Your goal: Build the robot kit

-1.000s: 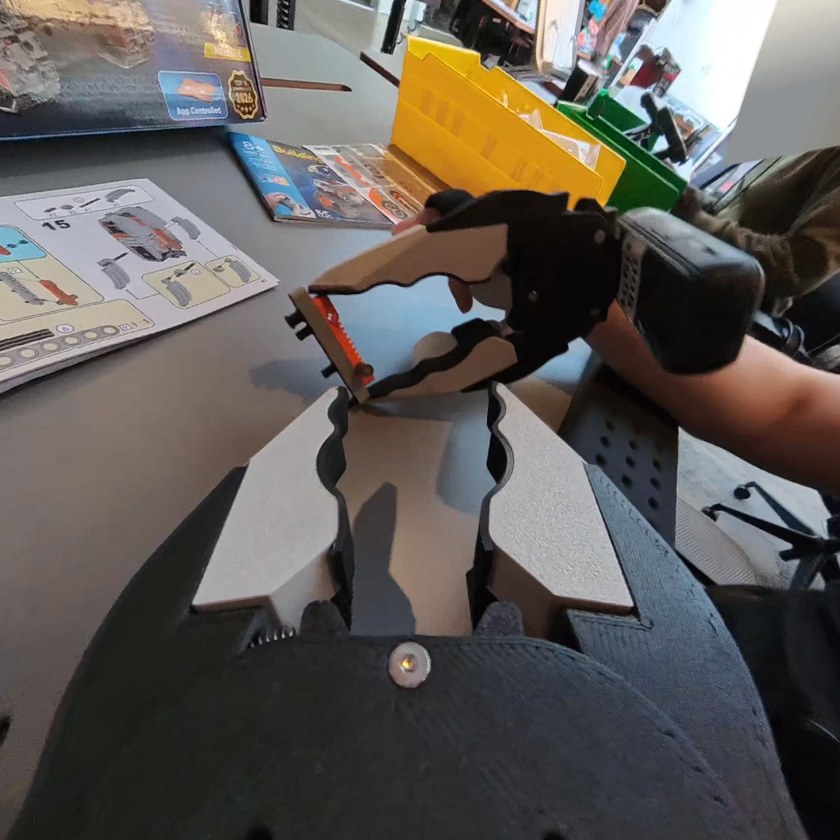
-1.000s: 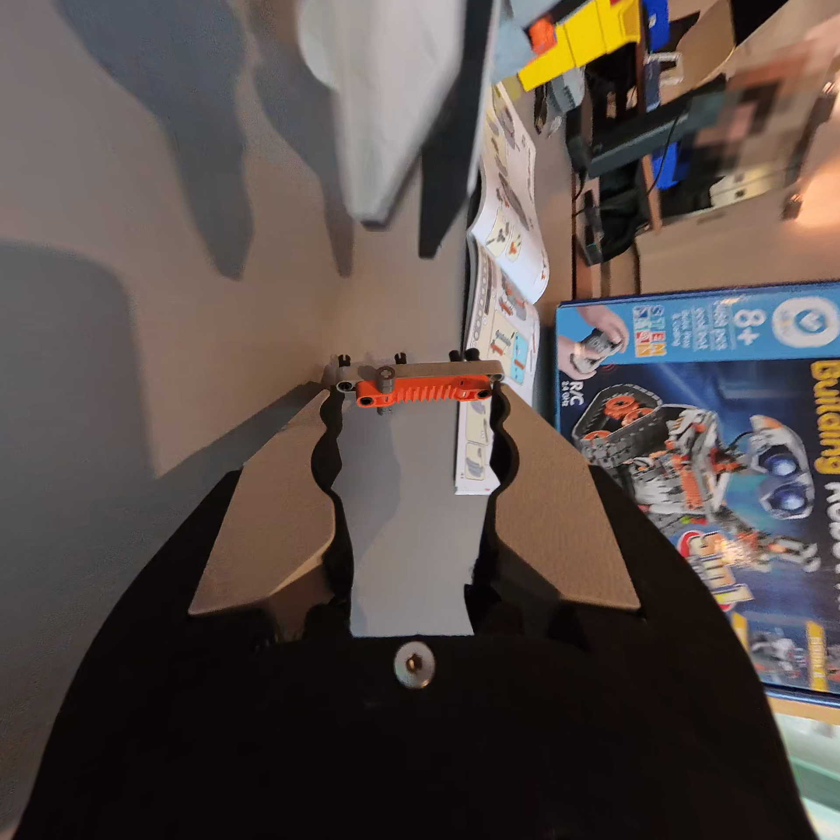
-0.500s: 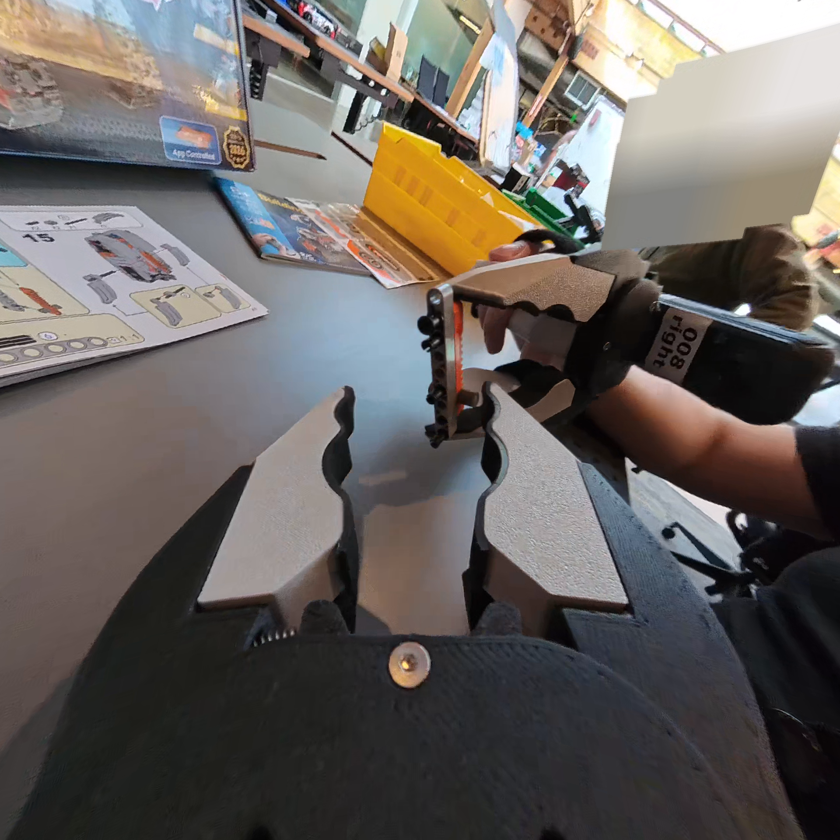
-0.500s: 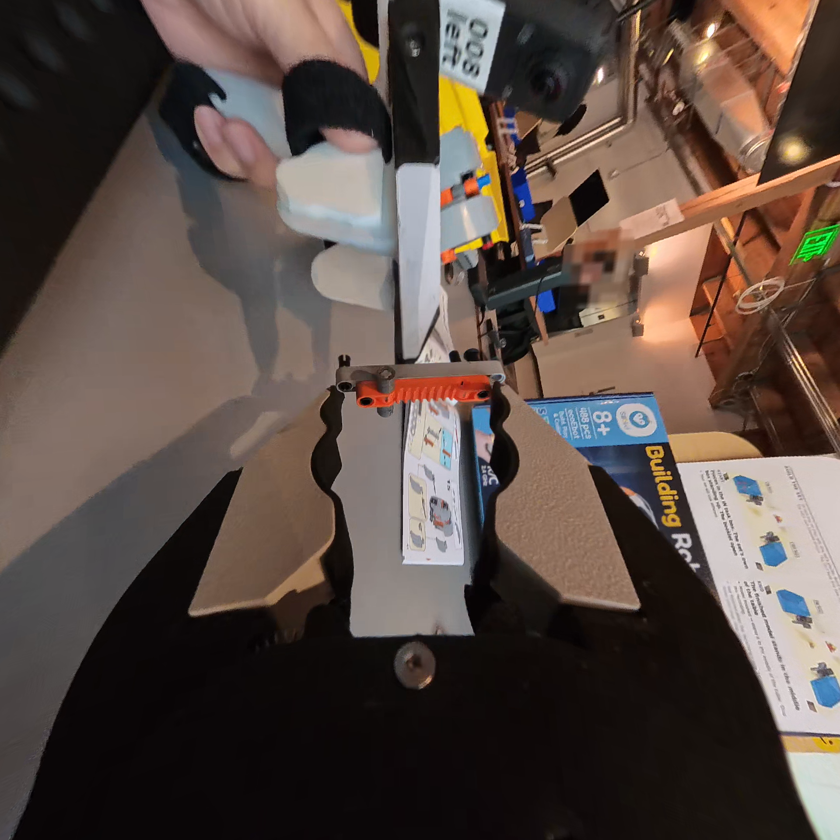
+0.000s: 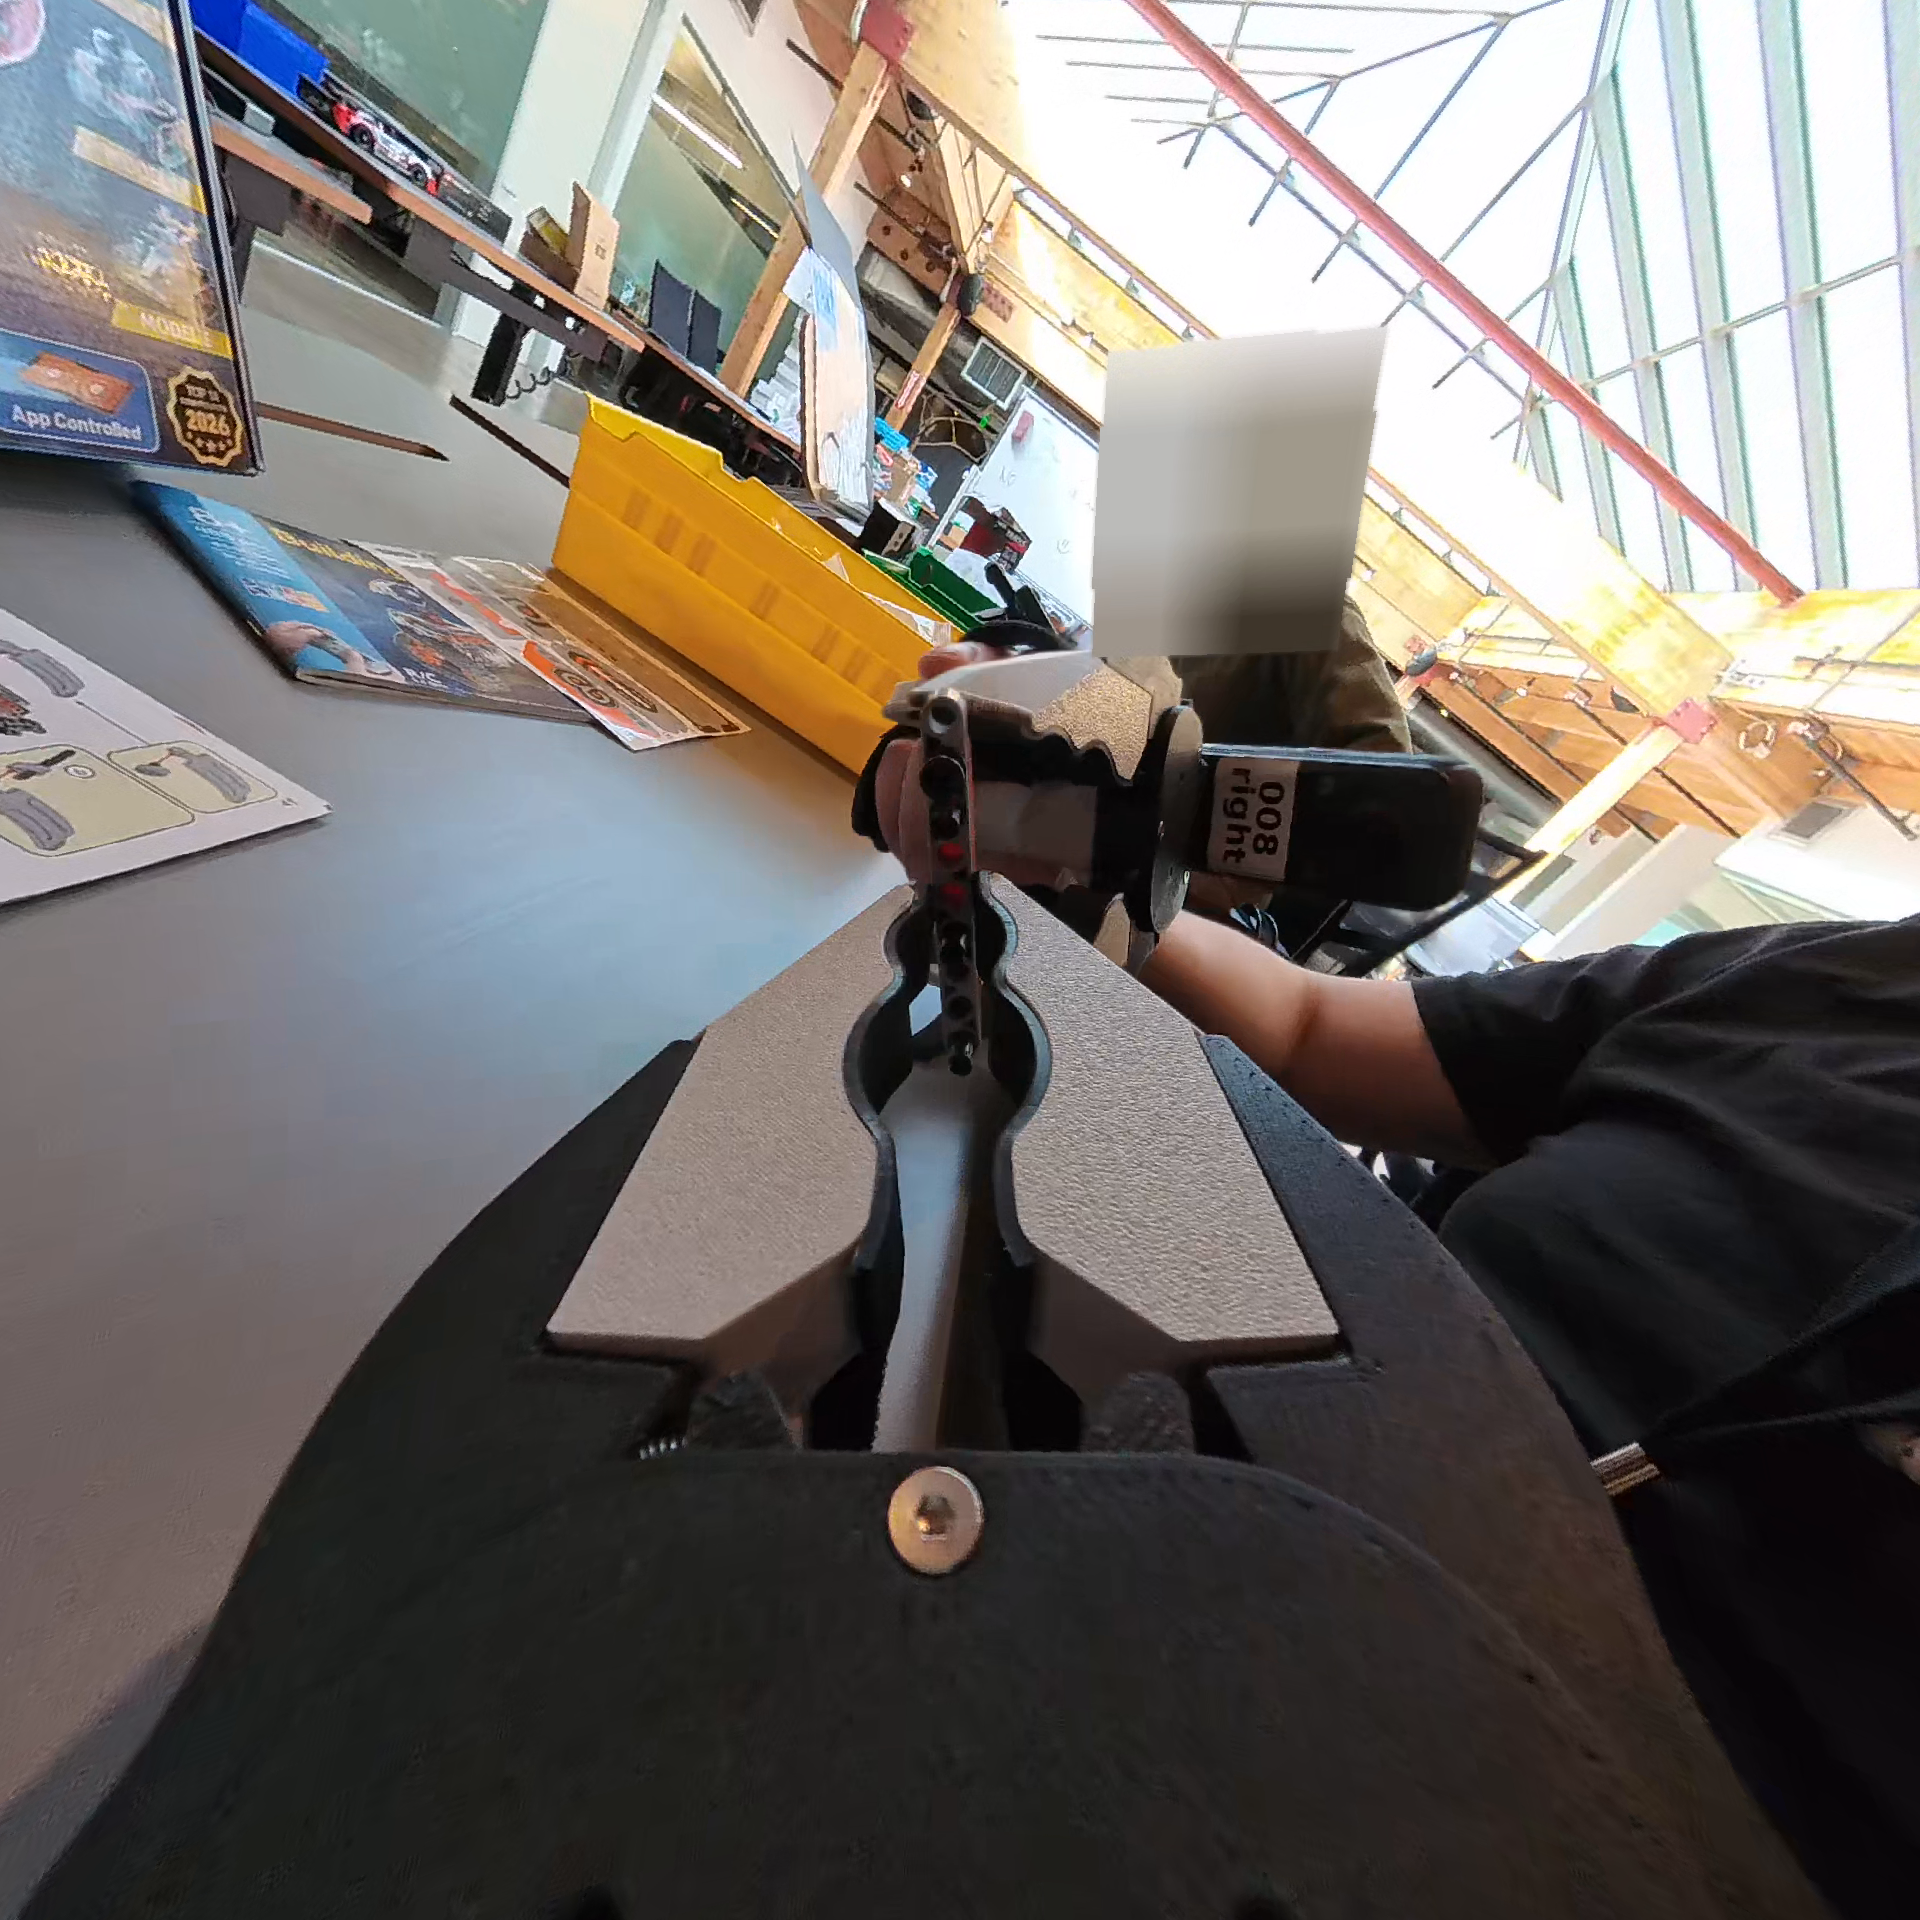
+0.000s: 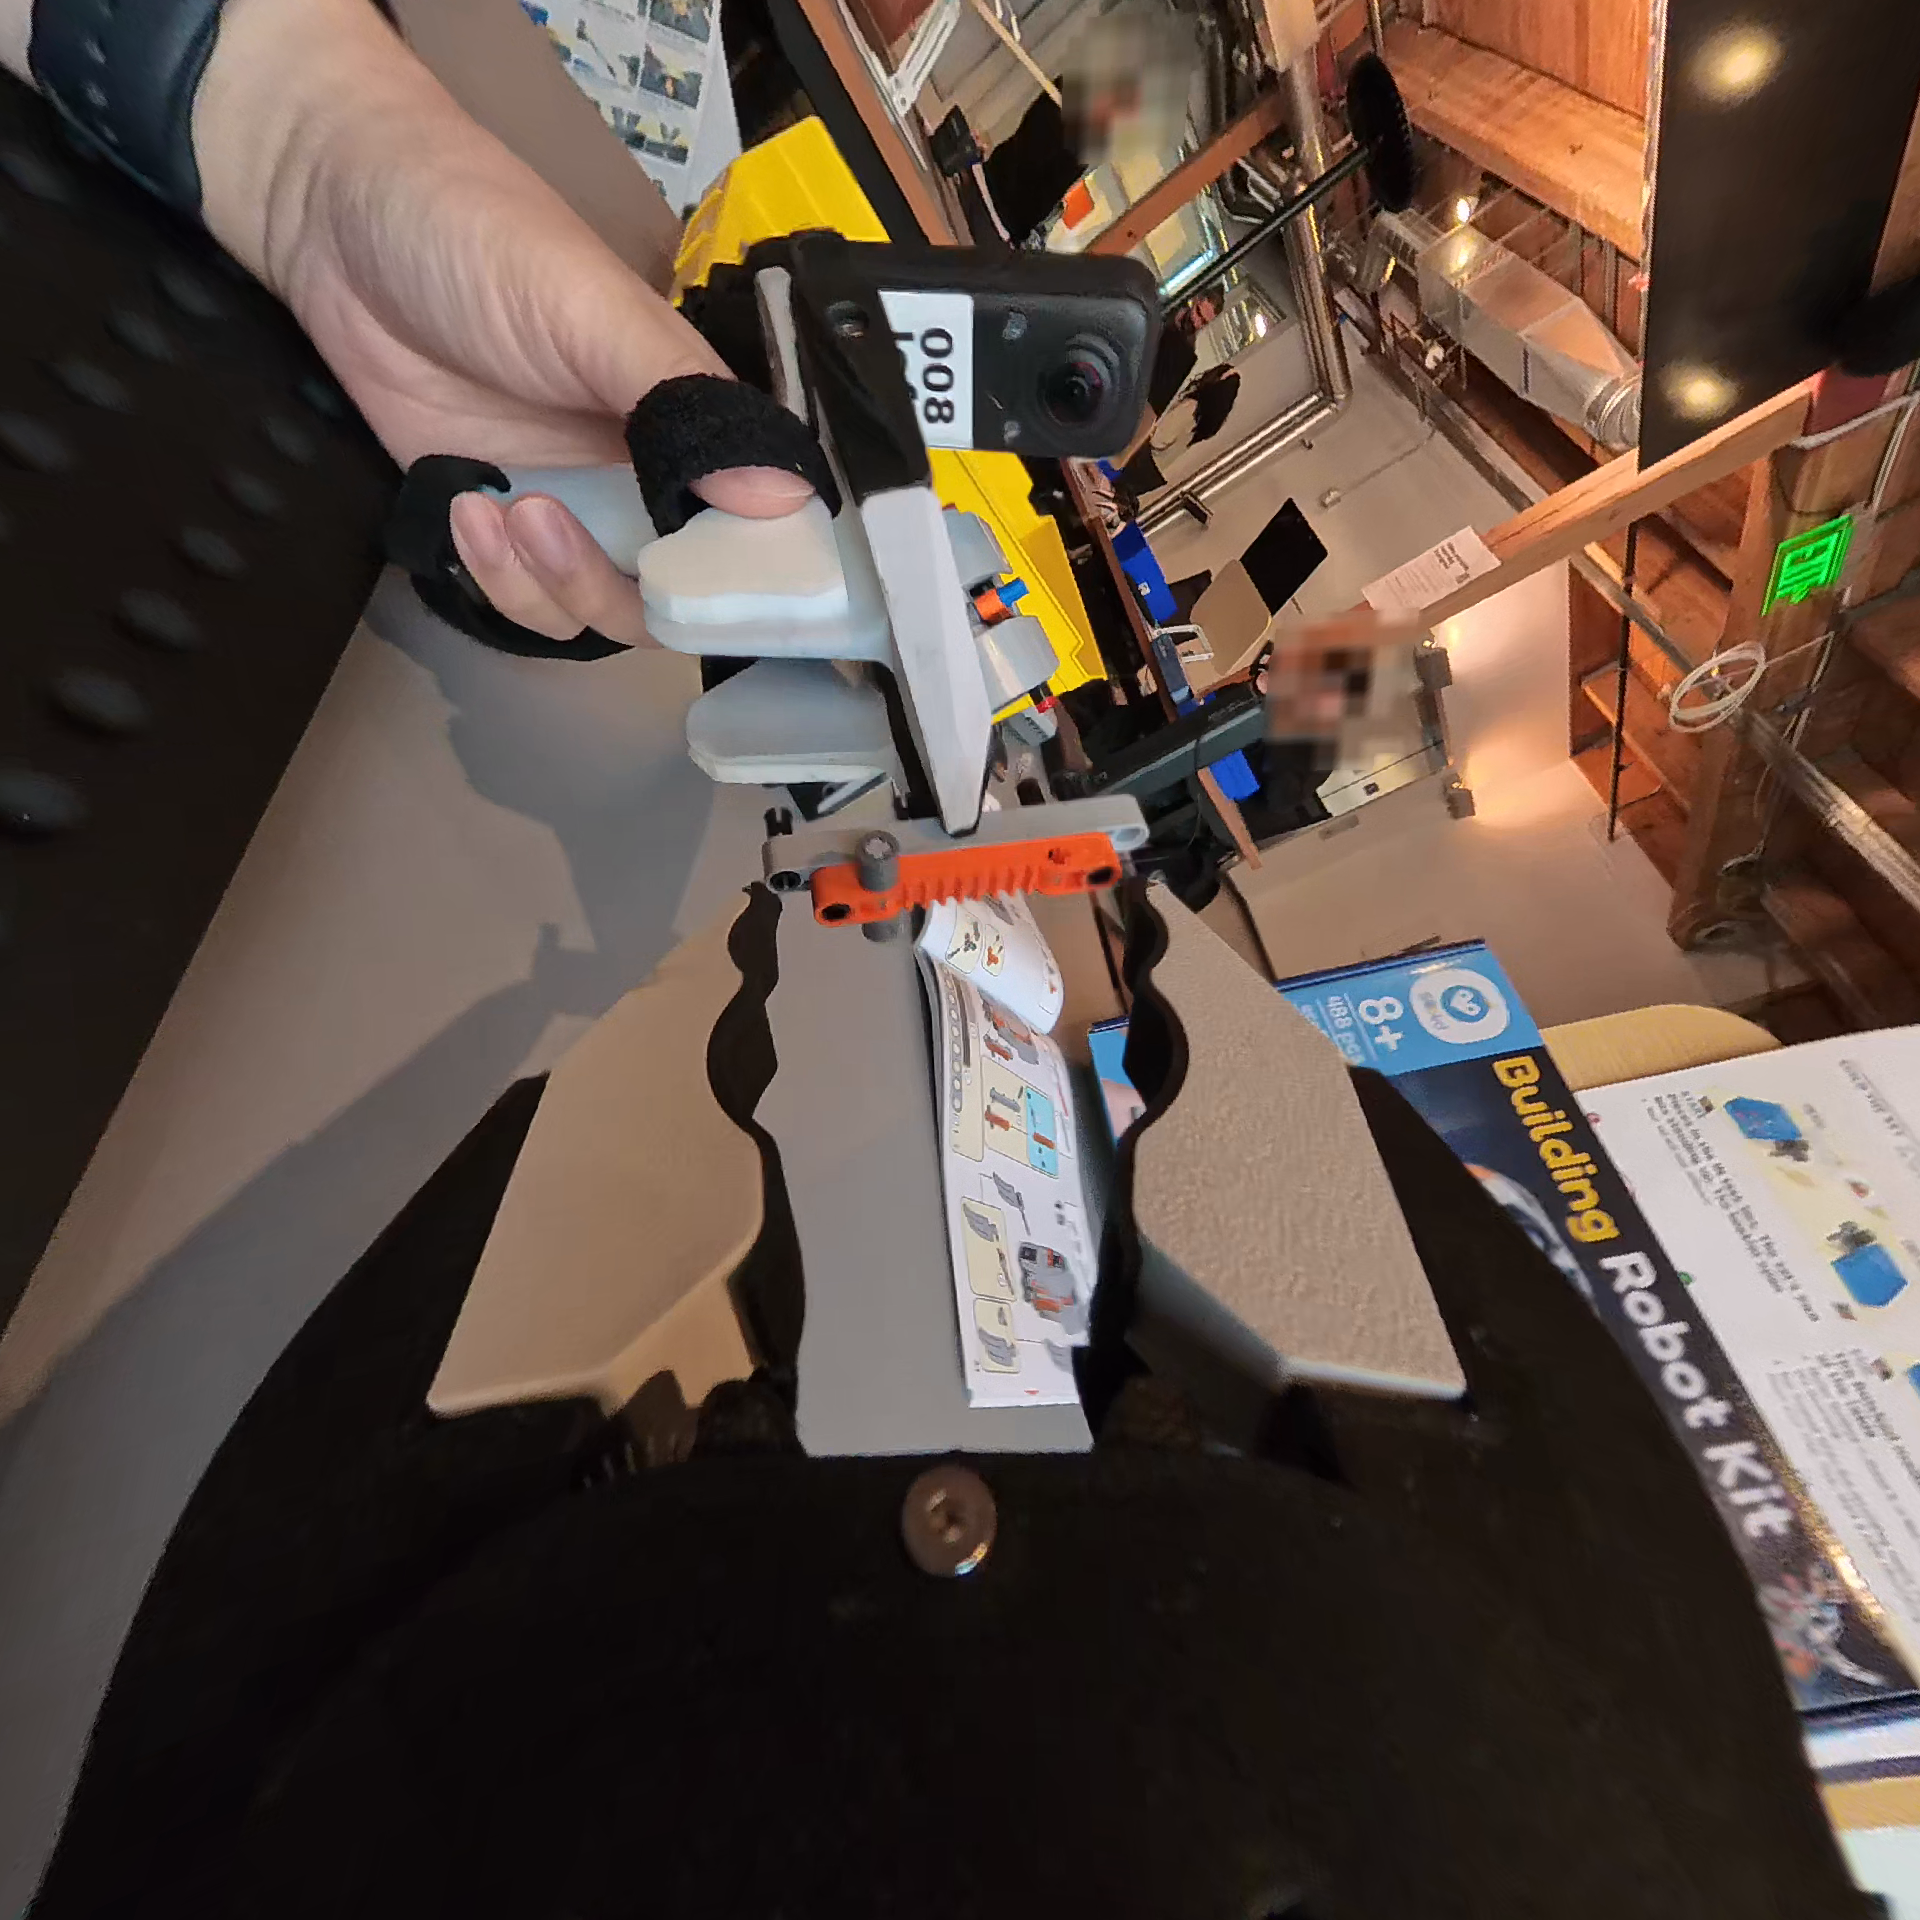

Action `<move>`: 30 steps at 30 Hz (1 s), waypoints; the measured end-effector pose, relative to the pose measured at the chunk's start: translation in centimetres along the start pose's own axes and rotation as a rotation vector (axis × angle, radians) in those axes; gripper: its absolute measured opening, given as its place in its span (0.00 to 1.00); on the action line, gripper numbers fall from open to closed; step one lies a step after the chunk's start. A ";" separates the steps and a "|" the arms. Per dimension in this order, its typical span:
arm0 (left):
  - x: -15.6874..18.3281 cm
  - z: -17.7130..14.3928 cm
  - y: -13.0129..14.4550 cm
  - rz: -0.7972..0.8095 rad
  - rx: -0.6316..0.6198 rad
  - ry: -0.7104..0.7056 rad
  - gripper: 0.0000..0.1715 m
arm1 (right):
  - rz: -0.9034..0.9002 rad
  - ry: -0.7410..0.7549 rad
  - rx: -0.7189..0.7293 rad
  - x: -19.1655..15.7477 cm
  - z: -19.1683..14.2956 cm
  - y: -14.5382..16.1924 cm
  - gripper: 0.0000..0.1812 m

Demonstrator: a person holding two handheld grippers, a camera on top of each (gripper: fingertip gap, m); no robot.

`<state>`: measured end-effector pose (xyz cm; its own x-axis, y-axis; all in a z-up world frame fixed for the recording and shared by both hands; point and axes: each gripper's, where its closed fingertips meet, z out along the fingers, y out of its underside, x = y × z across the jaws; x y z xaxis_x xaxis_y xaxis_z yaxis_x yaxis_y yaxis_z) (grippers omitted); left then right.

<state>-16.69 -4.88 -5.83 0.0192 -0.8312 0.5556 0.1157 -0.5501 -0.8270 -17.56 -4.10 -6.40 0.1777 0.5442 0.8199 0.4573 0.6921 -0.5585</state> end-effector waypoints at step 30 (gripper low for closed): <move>-0.9 -0.2 0.2 0.085 -0.014 -0.106 0.03 | 1.073 -0.162 0.048 2.9 -0.6 5.0 0.00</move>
<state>-16.88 -4.27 -6.52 0.1331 -0.8622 0.4887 0.0954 -0.4797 -0.8722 -14.29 0.63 -6.74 0.3463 0.9300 -0.1232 0.0969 -0.1661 -0.9813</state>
